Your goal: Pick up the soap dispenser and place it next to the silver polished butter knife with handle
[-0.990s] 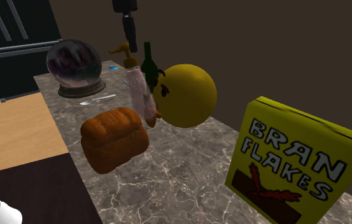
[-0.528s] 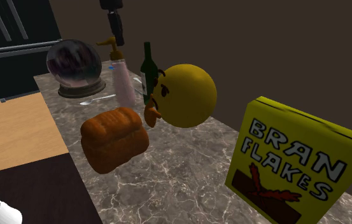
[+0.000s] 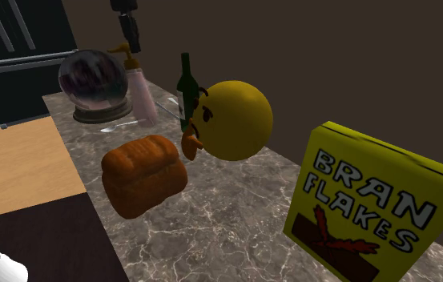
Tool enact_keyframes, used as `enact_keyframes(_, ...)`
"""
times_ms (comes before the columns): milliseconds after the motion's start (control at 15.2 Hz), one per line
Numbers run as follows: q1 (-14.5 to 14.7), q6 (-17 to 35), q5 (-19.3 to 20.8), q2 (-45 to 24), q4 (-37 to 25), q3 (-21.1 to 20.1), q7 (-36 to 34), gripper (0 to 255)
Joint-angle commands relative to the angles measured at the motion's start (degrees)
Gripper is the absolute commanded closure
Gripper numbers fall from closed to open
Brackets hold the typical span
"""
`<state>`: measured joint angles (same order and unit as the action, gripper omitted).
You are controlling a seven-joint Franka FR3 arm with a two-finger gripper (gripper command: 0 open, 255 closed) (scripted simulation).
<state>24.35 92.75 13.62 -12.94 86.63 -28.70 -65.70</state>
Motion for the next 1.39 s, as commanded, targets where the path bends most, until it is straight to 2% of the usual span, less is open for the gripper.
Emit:
enact_keyframes(0,2.4,-1.37,1.18,-2.69,-3.24,-0.91,-3.02,255)
enact_keyframes(462,12.88,-8.67,6.54,-15.21,-20.65,-2.05,-10.9,255)
enact_keyframes(792,11.73,-4.31,6.13,-14.3,-15.29,-2.06,-11.49,255)
enact_keyframes(858,11.95,-5.14,6.27,-14.66,-16.48,-2.0,-11.28,255)
enact_keyframes(924,11.95,-5.14,6.27,-14.66,-16.48,-1.99,-11.28,0)
enact_keyframes(1320,9.27,8.34,-2.18,-10.78,-3.3,-5.19,-16.38,0)
